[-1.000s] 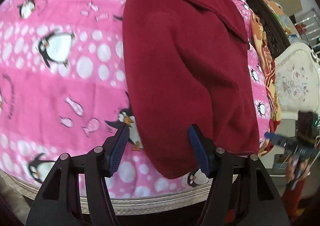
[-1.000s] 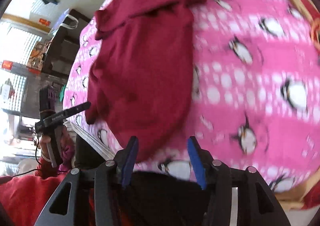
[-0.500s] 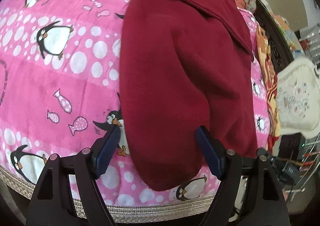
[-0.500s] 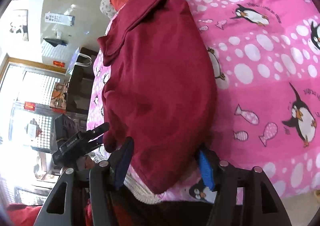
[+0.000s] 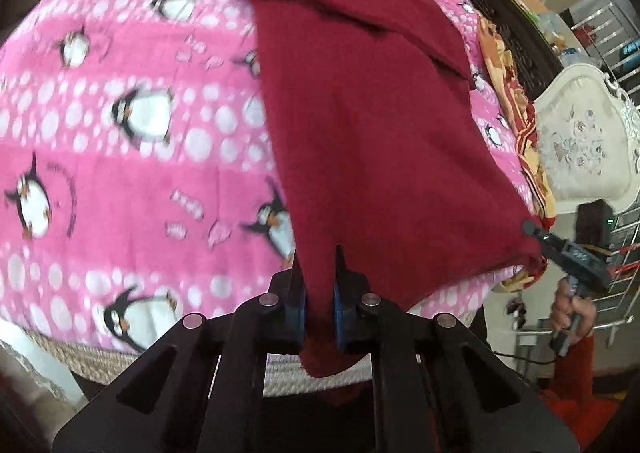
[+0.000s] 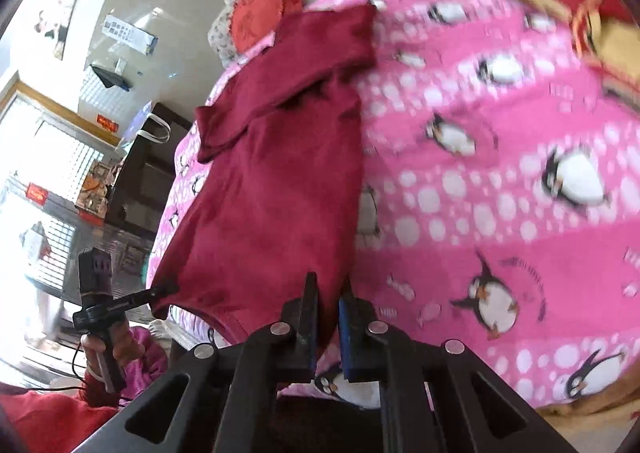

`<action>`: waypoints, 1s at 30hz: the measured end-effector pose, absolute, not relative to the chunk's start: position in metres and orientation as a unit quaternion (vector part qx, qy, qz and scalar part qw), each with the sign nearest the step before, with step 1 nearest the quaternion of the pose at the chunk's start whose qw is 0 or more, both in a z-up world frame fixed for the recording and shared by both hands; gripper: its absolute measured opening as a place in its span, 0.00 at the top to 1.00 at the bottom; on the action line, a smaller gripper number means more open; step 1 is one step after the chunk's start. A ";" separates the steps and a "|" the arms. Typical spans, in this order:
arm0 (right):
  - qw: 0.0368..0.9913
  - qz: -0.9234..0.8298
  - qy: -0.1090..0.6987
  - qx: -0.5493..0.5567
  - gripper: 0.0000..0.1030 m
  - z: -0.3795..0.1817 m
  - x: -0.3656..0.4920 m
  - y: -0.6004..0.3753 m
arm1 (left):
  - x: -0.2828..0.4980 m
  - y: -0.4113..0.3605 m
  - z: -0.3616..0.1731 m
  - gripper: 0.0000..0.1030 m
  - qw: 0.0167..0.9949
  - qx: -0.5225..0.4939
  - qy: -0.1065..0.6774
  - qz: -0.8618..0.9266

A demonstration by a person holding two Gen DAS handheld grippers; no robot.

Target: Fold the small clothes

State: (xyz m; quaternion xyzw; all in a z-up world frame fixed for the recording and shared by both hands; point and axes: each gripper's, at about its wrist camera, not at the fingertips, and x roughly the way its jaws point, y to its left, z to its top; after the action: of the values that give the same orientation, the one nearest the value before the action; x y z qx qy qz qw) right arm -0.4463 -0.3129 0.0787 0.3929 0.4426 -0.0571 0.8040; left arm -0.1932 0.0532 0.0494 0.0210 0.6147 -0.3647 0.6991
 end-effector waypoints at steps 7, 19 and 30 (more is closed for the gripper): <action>0.768 -0.067 0.465 0.436 0.78 0.039 -0.445 -0.309 | -0.204 0.053 0.037 0.79 0.716 0.043 0.612 -0.332; 0.765 -0.050 0.471 0.437 0.58 0.035 -0.441 -0.295 | -0.198 0.060 0.030 0.48 0.737 0.034 0.620 -0.267; 0.765 -0.041 0.479 0.429 0.58 0.037 -0.431 -0.291 | -0.202 0.045 0.026 0.47 0.744 0.048 0.615 -0.256</action>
State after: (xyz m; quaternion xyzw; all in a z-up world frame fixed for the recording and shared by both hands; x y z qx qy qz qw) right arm -0.4307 -0.2912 0.0365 0.4289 0.4789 -0.0405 0.7649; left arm -0.2018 0.0445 0.0265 0.0479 0.6154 -0.2558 0.7440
